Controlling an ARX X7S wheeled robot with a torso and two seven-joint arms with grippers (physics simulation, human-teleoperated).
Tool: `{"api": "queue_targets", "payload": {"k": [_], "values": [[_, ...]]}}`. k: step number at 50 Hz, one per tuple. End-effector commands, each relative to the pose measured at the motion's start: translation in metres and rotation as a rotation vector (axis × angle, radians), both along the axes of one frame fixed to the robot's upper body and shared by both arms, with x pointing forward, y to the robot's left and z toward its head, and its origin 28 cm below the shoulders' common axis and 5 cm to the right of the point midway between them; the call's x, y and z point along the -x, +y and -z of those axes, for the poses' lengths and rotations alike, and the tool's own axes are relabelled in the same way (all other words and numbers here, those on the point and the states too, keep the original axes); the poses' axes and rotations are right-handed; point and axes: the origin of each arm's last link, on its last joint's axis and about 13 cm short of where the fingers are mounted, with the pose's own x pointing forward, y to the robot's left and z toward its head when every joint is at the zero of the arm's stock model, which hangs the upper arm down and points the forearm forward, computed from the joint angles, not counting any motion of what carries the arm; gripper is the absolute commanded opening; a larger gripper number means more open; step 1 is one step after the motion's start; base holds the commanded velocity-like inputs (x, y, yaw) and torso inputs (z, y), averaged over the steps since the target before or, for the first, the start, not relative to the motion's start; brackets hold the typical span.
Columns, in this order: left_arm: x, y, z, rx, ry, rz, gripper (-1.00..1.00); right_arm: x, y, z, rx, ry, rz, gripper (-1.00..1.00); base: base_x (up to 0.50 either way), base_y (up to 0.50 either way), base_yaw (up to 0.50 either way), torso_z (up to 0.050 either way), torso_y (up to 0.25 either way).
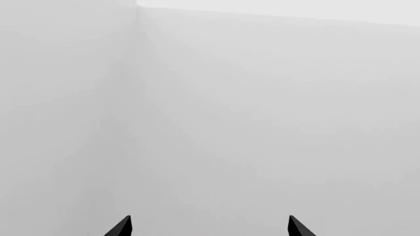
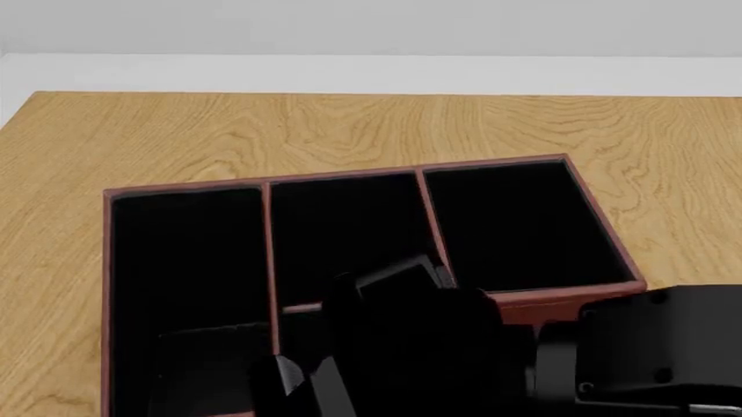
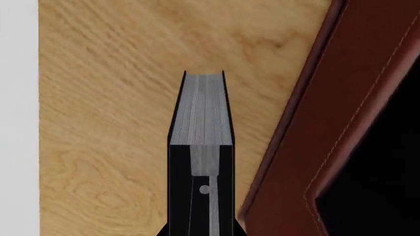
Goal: Pick up the book and place it in the front compartment of the caddy.
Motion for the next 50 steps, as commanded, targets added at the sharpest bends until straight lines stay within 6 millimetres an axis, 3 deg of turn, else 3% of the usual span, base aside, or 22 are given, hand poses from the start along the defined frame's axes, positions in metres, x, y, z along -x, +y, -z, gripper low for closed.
{"api": "queue_targets", "payload": {"k": [1, 20, 43, 50], "values": [[0.000, 0.001, 0.000, 0.004, 0.002, 0.001, 1.00, 0.008, 0.004, -0.034, -0.014, -0.041, -0.017, -1.00, 0.00, 0.00, 0.00, 0.000, 0.000], [0.000, 0.001, 0.000, 0.005, 0.002, 0.000, 1.00, 0.020, 0.005, -0.079, -0.091, -0.121, -0.025, -1.00, 0.00, 0.00, 0.00, 0.000, 0.001], [0.001, 0.002, 0.000, 0.012, -0.005, 0.001, 1.00, 0.034, 0.017, -0.173, -0.109, -0.305, -0.046, -1.00, 0.00, 0.00, 0.00, 0.000, 0.001], [0.003, 0.002, -0.001, 0.016, -0.010, -0.001, 1.00, 0.030, 0.022, -0.191, -0.091, -0.352, -0.054, -1.00, 0.00, 0.00, 0.00, 0.000, 0.001]]}}
